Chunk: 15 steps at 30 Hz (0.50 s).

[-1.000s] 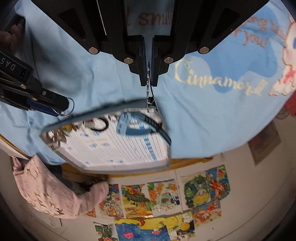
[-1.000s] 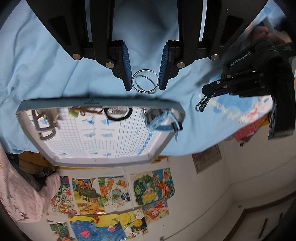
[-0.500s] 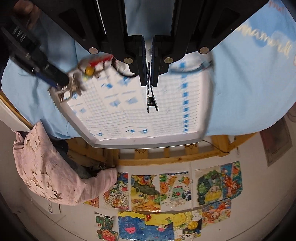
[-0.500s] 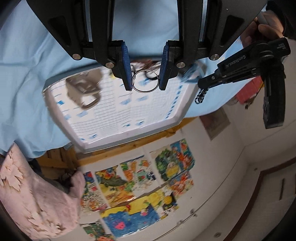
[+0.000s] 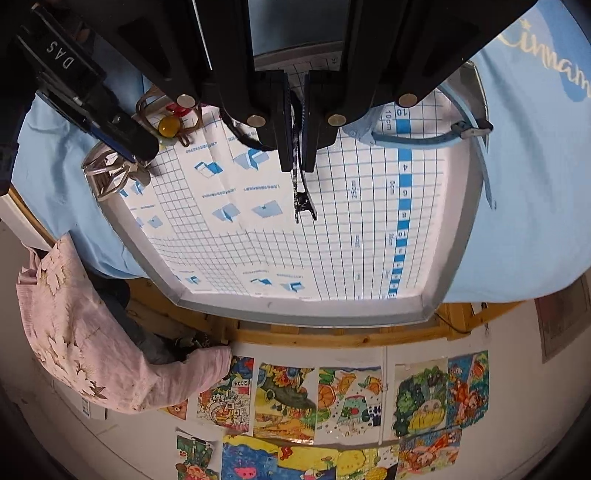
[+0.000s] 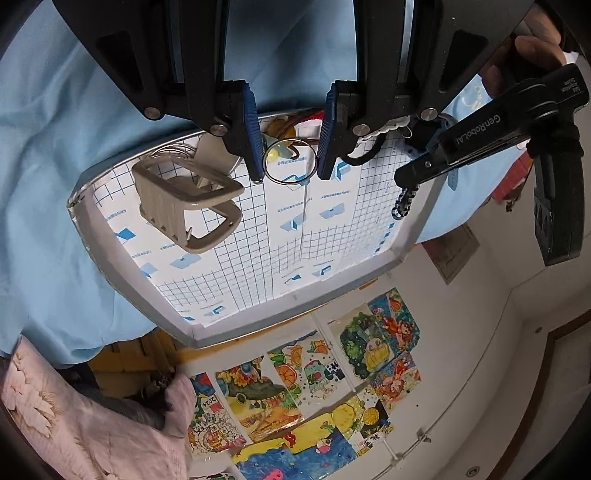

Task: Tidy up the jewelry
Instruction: 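Lower the spiral hair tie into the tray with the left tool while the right tool drops the rings there, then open both tools and withdraw them from the tray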

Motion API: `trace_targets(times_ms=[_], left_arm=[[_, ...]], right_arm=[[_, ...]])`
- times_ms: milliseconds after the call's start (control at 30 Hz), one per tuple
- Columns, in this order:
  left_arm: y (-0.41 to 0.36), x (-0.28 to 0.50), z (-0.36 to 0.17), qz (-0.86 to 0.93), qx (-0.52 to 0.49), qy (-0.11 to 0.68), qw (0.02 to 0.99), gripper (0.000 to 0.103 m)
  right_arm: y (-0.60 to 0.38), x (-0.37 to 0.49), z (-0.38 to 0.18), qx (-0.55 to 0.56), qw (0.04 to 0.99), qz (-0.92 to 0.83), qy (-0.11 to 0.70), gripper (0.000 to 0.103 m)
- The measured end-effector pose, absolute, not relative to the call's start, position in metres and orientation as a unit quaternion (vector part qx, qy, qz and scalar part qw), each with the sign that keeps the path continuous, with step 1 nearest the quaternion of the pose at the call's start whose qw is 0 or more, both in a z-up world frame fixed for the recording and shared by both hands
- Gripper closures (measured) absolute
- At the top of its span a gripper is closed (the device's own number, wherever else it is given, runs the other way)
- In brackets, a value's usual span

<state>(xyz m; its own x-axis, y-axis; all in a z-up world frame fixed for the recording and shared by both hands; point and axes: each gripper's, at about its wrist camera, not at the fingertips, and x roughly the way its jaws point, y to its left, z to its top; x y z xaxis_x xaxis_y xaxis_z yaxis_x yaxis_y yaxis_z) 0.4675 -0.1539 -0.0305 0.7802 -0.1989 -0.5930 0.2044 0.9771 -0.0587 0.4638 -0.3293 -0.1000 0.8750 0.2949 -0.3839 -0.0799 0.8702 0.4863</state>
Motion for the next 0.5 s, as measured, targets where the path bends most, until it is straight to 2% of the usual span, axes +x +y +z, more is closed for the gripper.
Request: trace_targets(times_ms=[300, 500], left_arm=[[-0.143, 0.461, -0.032, -0.114, -0.024, 0.314, 0.942, 0.098], [-0.137, 0.45, -0.025, -0.111, -0.019, 0.306, 0.946, 0.098]], right_arm=[[-0.324, 0.458, -0.1, 0.223, 0.944, 0.092, 0.224, 0.074], [-0.328, 0.453, -0.099, 0.23, 0.944, 0.104, 0.213, 0.063]])
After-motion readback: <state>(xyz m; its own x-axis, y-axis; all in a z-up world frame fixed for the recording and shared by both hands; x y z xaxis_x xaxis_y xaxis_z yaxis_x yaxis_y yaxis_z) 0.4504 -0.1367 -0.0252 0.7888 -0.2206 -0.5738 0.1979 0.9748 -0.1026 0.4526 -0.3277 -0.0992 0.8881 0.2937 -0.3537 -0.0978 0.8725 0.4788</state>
